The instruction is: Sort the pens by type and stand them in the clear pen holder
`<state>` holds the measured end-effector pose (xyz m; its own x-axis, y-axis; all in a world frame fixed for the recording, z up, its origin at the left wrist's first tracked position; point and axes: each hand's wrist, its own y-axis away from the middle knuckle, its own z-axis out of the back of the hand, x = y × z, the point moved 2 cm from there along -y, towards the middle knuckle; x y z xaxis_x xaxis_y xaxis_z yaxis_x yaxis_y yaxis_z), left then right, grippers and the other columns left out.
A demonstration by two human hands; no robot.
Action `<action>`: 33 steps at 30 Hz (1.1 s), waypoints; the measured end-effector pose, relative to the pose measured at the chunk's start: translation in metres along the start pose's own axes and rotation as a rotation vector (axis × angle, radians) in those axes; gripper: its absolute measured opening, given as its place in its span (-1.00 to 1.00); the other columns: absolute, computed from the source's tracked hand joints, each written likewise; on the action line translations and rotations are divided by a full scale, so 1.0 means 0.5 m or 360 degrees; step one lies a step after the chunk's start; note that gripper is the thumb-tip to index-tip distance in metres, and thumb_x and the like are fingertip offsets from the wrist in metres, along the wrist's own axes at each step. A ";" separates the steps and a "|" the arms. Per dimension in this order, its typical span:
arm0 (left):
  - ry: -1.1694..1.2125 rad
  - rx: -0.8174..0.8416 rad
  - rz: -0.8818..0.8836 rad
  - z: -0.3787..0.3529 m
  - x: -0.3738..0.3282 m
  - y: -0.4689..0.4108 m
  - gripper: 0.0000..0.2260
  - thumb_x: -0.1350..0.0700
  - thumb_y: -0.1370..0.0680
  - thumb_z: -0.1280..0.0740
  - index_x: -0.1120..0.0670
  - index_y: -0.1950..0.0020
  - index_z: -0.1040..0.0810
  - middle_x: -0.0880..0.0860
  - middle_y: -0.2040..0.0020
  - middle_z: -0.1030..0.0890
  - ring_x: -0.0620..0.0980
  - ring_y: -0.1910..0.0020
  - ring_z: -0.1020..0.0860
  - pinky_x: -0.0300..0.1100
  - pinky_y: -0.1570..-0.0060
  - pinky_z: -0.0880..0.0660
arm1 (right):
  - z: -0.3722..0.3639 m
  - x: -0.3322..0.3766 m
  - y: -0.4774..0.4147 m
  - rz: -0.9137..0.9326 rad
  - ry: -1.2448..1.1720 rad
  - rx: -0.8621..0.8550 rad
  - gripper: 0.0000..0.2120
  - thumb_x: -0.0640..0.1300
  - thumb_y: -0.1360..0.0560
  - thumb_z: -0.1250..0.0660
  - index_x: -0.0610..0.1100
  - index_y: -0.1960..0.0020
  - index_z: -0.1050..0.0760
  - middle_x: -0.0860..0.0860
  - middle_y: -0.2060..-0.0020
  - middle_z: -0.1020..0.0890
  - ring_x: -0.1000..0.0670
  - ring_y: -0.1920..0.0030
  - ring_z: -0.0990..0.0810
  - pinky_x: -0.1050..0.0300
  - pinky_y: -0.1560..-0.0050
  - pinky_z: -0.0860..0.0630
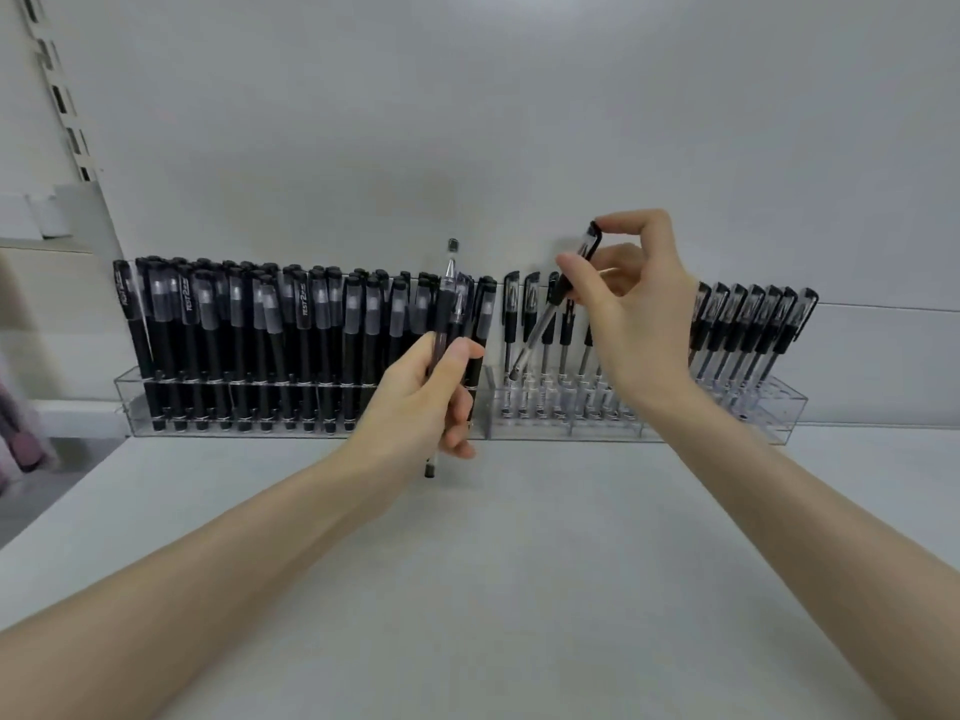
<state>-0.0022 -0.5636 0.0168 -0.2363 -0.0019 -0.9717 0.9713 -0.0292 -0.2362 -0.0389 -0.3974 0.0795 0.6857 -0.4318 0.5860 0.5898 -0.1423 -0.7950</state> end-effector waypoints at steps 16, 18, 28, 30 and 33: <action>-0.0002 0.0075 -0.0001 -0.006 0.023 0.012 -0.82 0.00 -0.64 -0.13 -0.01 -0.06 -0.51 -0.01 0.43 -0.36 -0.09 0.53 -0.29 -0.22 0.47 -0.43 | -0.032 -0.012 0.002 0.0114 0.0447 0.0387 -0.80 -0.16 -0.53 -0.34 -0.11 -0.15 -0.52 0.03 0.27 -0.59 0.00 0.25 -0.59 -0.01 0.05 -0.55; -0.0023 0.0070 -0.0009 -0.006 0.024 0.012 -0.81 0.00 -0.64 -0.13 -0.02 -0.06 -0.52 -0.01 0.43 -0.36 -0.09 0.53 -0.28 -0.22 0.49 -0.40 | -0.032 -0.008 0.000 0.0096 0.0468 0.0403 -0.80 -0.11 -0.52 -0.35 -0.10 -0.14 -0.50 0.07 0.26 -0.56 0.00 0.24 -0.58 0.03 0.07 -0.54; -0.0022 0.0018 0.0039 -0.009 0.022 0.013 -0.80 0.00 -0.64 -0.12 0.00 -0.07 -0.51 -0.01 0.44 -0.35 -0.09 0.53 -0.22 -0.25 0.53 -0.23 | -0.033 -0.009 -0.010 0.0031 0.0367 0.0449 -0.84 -0.17 -0.52 -0.36 -0.14 -0.09 -0.50 -0.02 0.25 -0.61 -0.06 0.20 -0.63 -0.06 0.05 -0.56; -0.0024 -0.0003 0.0057 -0.010 0.023 0.012 -0.79 0.02 -0.64 -0.12 0.06 -0.07 -0.50 -0.01 0.45 -0.35 -0.10 0.54 -0.22 -0.26 0.53 -0.20 | -0.033 -0.008 -0.012 0.0025 0.0372 0.0459 -0.85 -0.18 -0.51 -0.36 -0.13 -0.07 -0.50 0.01 0.26 -0.60 -0.05 0.20 -0.63 -0.05 0.05 -0.57; -0.0006 -0.0015 0.0078 -0.010 0.025 0.010 -0.79 0.06 -0.64 -0.13 0.13 -0.06 -0.50 -0.02 0.45 -0.37 -0.10 0.53 -0.24 -0.29 0.54 -0.21 | -0.032 -0.010 -0.012 0.0019 0.0370 0.0465 -0.86 -0.18 -0.51 -0.36 -0.13 -0.06 -0.50 0.04 0.28 -0.59 -0.04 0.21 -0.63 -0.03 0.05 -0.57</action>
<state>-0.0001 -0.5587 0.0036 -0.1883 -0.0066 -0.9821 0.9819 -0.0198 -0.1881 -0.0527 -0.4087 0.0791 0.5978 -0.6272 0.4992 0.7024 0.1096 -0.7033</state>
